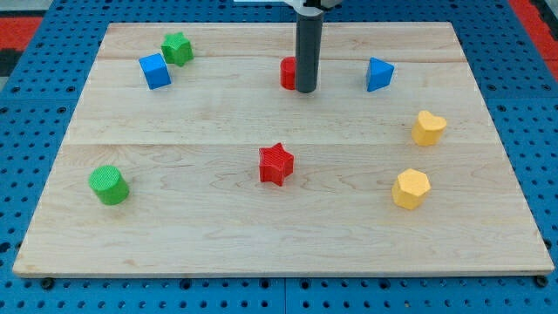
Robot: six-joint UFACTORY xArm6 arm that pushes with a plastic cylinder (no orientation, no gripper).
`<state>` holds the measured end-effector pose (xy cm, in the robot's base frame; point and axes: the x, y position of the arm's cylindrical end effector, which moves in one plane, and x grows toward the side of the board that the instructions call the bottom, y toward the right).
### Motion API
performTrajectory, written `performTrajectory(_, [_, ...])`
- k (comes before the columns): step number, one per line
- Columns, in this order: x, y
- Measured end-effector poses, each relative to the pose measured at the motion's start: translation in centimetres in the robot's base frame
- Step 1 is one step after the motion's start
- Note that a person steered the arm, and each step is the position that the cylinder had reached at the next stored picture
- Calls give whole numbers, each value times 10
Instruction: Place red circle to the top center of the board
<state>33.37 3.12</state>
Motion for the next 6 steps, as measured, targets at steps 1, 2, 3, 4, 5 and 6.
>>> performTrajectory(1, [-7, -24])
performTrajectory(2, [-15, -48])
performTrajectory(3, [-29, -66])
performTrajectory(4, [-52, -53])
performTrajectory(5, [-68, -55])
performTrajectory(6, [-78, -74])
